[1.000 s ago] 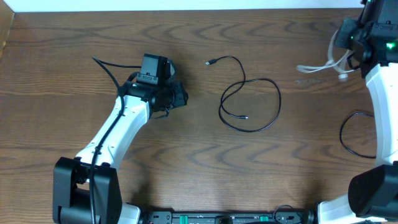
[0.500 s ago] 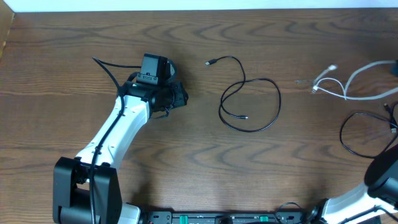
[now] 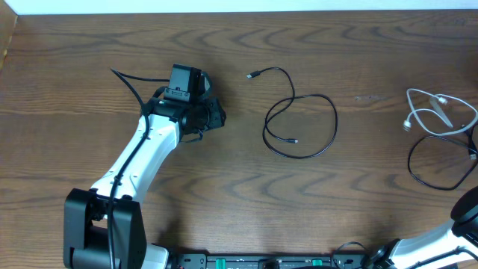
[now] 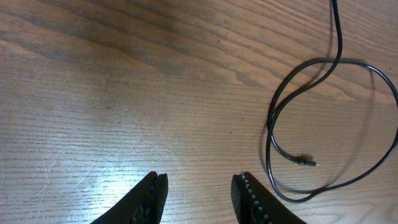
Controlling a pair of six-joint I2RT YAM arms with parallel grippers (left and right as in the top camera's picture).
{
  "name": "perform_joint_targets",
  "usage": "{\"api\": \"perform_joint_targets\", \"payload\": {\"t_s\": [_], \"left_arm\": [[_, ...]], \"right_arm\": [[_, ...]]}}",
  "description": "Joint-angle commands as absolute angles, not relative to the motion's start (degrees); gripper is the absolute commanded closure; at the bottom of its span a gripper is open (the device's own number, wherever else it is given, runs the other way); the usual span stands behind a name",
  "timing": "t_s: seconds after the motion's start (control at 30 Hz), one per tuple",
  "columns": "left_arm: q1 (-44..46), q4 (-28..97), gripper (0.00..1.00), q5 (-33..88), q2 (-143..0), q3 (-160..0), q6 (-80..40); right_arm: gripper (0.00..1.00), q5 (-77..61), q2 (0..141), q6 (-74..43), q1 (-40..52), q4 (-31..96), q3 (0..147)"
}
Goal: Untangle cables
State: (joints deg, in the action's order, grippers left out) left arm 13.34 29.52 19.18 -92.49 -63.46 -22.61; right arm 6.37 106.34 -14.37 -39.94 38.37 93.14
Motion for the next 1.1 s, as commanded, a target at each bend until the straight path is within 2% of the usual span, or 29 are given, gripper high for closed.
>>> {"api": "perform_joint_targets", "payload": {"t_s": [0.0, 0.13, 0.3, 0.57, 0.67, 0.77, 0.9, 0.97, 1.07], "left_arm": [[13.5, 29.5, 0.61, 19.0, -92.6, -64.0, -22.1], [13.5, 29.5, 0.61, 19.0, -92.6, -64.0, -22.1], [13.5, 29.5, 0.61, 19.0, -92.6, -64.0, -22.1], [13.5, 31.0, 0.61, 15.0, -92.6, -64.0, -22.1], [13.5, 33.3, 0.61, 9.7, -92.6, -64.0, -22.1], [13.5, 35.4, 0.6, 5.1, -92.6, -64.0, -22.1], [13.5, 38.1, 0.47, -3.0, -92.6, -64.0, -22.1], [13.5, 39.5, 0.42, -7.7, -92.6, -64.0, -22.1], [13.3, 41.1, 0.4, -12.6, -92.6, -64.0, -22.1]], "right_arm": [[0.31, -7.2, 106.0, -13.2, -39.5, 37.8, 93.0], [0.34, -19.8, 106.0, -12.7, -37.4, 38.9, 93.0], [0.34, -26.6, 106.0, -8.9, -31.3, 42.2, 93.0], [0.35, -22.5, 106.6, 5.0, -15.8, 51.1, 92.9], [0.29, -17.4, 108.2, 6.6, -9.8, 54.5, 92.9], [0.29, -16.2, 110.9, 7.9, -5.5, 57.0, 92.9], [0.28, -15.8, 115.7, 7.9, -1.4, 59.2, 92.9], [0.31, -14.8, 118.5, 7.8, 0.1, 59.9, 92.9], [0.37, -14.5, 122.3, 7.6, 2.0, 60.5, 92.9]]}}
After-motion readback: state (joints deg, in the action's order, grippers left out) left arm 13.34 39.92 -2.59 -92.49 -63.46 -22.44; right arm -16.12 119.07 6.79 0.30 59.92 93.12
